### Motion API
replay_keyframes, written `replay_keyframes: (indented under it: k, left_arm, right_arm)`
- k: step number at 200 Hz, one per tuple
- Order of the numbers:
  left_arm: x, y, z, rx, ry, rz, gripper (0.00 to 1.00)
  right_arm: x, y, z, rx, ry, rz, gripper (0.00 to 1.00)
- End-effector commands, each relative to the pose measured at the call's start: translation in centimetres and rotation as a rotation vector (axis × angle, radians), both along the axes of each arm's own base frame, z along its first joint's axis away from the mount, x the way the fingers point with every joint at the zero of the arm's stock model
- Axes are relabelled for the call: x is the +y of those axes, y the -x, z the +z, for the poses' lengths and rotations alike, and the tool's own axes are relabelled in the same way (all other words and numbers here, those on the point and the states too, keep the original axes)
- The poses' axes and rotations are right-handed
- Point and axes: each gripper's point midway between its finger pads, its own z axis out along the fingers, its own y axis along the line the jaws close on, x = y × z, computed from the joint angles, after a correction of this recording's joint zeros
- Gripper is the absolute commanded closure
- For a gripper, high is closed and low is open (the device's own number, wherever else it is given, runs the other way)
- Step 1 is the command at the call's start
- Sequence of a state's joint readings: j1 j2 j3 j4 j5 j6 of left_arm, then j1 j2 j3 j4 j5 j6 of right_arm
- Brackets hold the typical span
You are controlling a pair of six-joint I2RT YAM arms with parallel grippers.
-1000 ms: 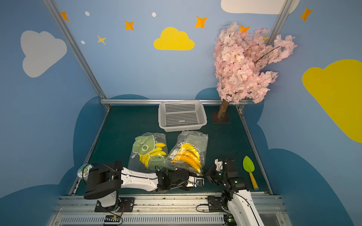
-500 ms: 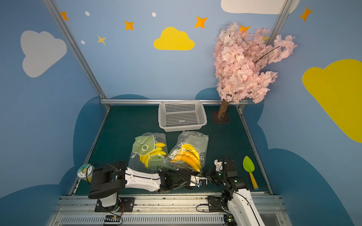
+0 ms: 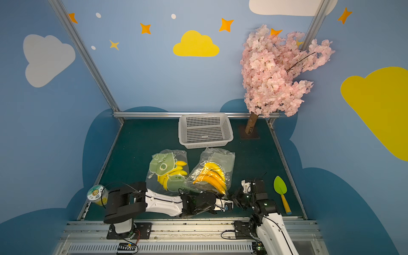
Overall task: Open the zip-top bag and take out the banana
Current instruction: Unzip the zipper on the zipper food storage bag.
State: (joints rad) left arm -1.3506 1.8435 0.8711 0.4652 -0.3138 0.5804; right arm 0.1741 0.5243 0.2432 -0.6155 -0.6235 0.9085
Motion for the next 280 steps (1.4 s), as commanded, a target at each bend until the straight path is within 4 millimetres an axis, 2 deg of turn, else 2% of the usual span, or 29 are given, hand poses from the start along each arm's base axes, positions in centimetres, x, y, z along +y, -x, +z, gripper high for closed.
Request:
replay_keyframes:
  k: [1, 109, 209, 280]
  left_arm:
    - [-0.2, 0.0, 0.0, -0.013, 0.003, 0.001, 0.67]
    - [-0.4, -0.3, 0.7, -0.036, 0.017, 0.002, 0.72]
    - [-0.2, -0.5, 0.4, -0.042, 0.01, 0.012, 0.8]
    - [0.8, -0.9, 0.2, -0.052, 0.002, 0.041, 0.81]
  right_arm:
    - [0.3, -0.1, 0.9, -0.02, -0.011, 0.02, 1.0]
    - [0.2, -0.1, 0.7, -0.013, -0.006, 0.016, 1.0]
    - [0.3, -0.2, 0.8, -0.015, -0.009, 0.016, 1.0]
    - [0.2, -0.6, 1.2, -0.055, -0.01, 0.003, 1.0]
